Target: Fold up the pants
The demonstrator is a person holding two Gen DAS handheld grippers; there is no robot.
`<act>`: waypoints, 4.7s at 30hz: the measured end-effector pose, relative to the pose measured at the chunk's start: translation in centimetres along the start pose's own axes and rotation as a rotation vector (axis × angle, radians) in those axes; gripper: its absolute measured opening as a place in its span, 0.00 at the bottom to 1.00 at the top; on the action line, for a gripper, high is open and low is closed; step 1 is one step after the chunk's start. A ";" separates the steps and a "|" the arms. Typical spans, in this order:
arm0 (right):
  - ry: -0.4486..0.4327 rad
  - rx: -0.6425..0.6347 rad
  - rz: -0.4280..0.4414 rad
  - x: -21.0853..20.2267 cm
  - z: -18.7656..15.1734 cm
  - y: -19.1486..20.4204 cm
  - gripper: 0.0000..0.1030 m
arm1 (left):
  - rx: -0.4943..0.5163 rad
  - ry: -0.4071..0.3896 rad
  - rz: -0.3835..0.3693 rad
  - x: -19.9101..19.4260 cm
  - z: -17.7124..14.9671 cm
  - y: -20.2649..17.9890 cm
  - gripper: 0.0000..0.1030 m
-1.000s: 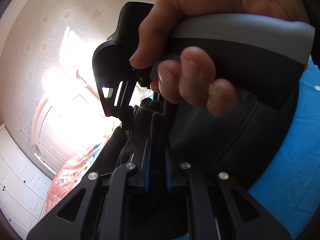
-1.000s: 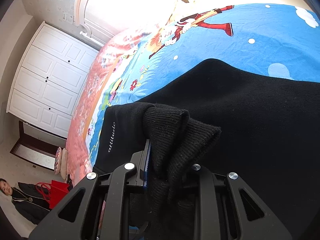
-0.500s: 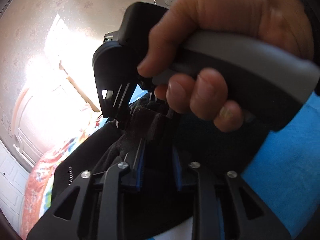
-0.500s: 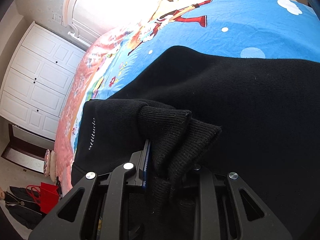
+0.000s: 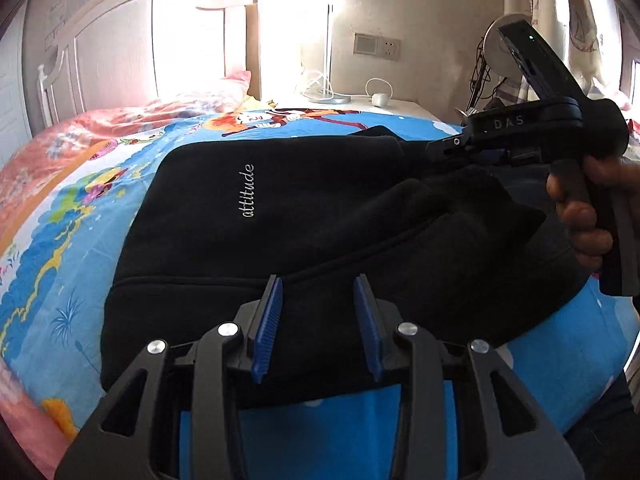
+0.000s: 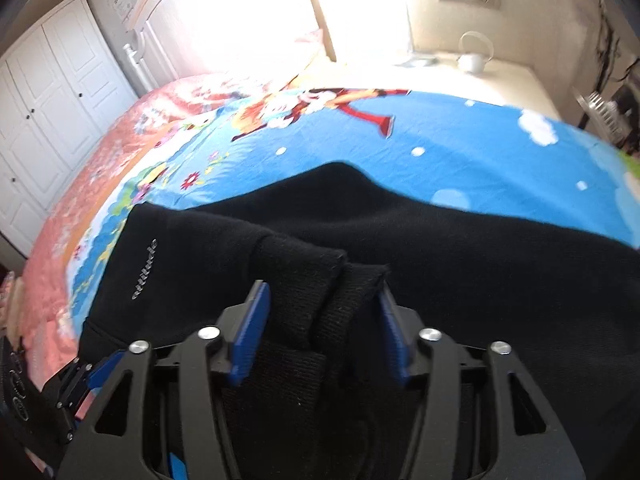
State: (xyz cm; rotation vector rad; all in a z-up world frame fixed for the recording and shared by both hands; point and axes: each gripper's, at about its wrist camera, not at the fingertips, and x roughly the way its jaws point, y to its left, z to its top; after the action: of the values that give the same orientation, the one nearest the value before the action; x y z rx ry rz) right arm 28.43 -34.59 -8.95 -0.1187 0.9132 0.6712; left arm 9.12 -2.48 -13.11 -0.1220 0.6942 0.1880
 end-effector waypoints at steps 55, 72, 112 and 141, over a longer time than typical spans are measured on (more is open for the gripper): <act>-0.008 -0.108 -0.118 -0.5 -5.1 6.0 0.93 | -0.131 0.228 0.021 10.0 11.1 12.1 0.22; 0.123 -0.102 -0.118 7.9 1.3 4.2 0.75 | -0.504 0.083 -0.142 1.3 5.7 16.5 0.46; -0.038 -0.233 -0.244 2.7 -7.4 11.6 0.93 | -0.436 -0.044 -0.185 -3.8 -1.6 12.2 0.54; 0.128 -0.365 -0.020 13.8 2.8 24.5 0.70 | -0.484 0.007 -0.241 -0.9 -4.0 11.8 0.46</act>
State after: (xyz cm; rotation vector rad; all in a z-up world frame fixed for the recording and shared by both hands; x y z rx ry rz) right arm 21.91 -7.43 -13.27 -0.4998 0.9032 0.8135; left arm 3.47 8.25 -16.18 -0.6662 0.6248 0.1208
